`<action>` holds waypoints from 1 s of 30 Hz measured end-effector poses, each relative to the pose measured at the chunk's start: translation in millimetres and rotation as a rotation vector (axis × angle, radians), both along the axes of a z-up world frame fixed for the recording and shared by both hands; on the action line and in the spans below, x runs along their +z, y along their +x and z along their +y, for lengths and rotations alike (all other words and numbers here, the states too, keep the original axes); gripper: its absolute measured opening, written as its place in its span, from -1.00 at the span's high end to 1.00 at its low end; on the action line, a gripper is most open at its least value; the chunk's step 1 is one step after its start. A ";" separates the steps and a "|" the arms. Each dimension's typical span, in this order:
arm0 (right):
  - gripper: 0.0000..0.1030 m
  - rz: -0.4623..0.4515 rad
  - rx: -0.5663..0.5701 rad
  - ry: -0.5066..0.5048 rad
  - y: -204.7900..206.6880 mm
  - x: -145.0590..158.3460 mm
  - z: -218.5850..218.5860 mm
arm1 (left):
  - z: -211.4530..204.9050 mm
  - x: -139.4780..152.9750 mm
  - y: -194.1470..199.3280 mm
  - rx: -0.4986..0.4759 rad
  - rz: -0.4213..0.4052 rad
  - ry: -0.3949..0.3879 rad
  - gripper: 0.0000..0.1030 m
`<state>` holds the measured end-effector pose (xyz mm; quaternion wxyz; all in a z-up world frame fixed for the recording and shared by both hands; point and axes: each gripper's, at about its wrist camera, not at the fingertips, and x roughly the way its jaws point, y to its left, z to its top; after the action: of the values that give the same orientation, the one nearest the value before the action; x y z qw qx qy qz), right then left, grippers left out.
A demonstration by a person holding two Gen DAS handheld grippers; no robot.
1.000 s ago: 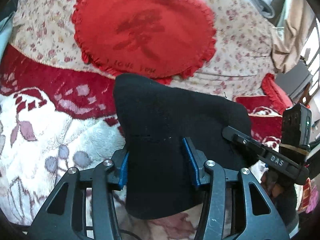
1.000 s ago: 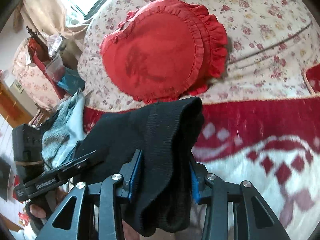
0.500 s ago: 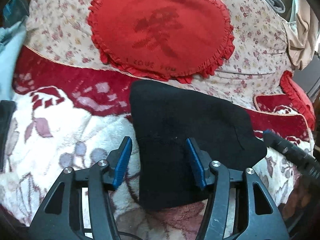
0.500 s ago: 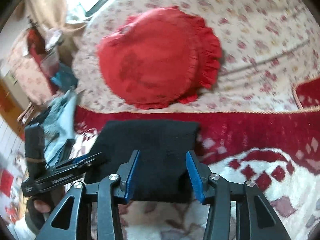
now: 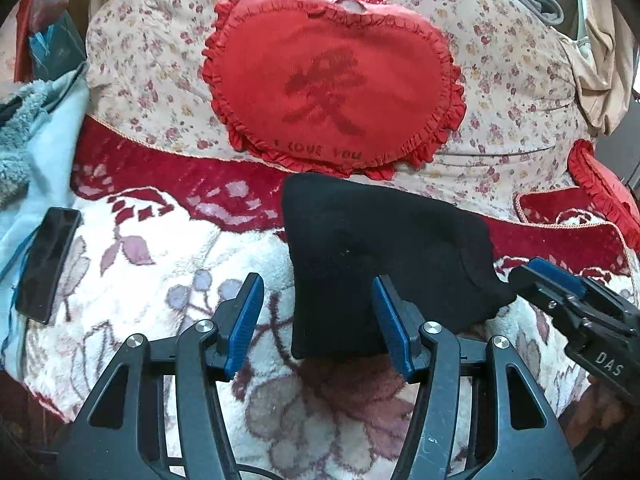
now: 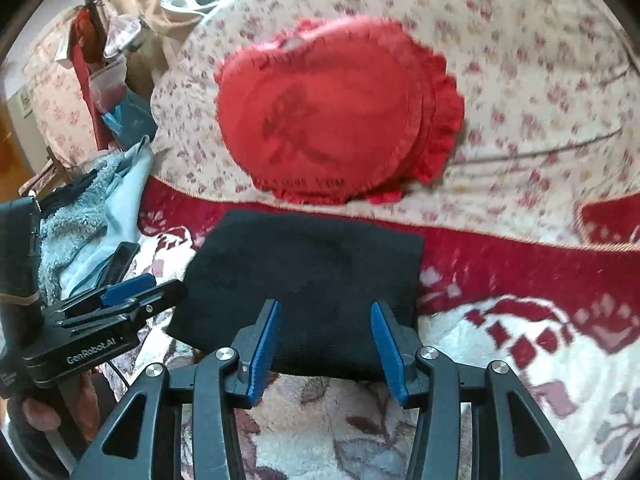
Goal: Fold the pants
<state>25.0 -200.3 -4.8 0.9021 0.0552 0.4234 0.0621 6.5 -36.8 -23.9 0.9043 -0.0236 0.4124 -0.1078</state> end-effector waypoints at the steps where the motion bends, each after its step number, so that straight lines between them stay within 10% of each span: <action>1: 0.12 -0.009 -0.004 0.007 -3.8 4.0 1.1 | -0.4 1.7 -2.2 0.000 -0.005 0.006 -0.09; 30: 0.10 0.014 0.000 0.013 -17.8 14.5 16.0 | 5.8 19.9 -32.3 -0.002 -0.053 0.040 -0.09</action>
<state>7.2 -184.2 9.6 0.8988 0.0618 0.4291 0.0643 -25.8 -31.0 -4.0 0.9151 -0.0020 0.3903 -0.1011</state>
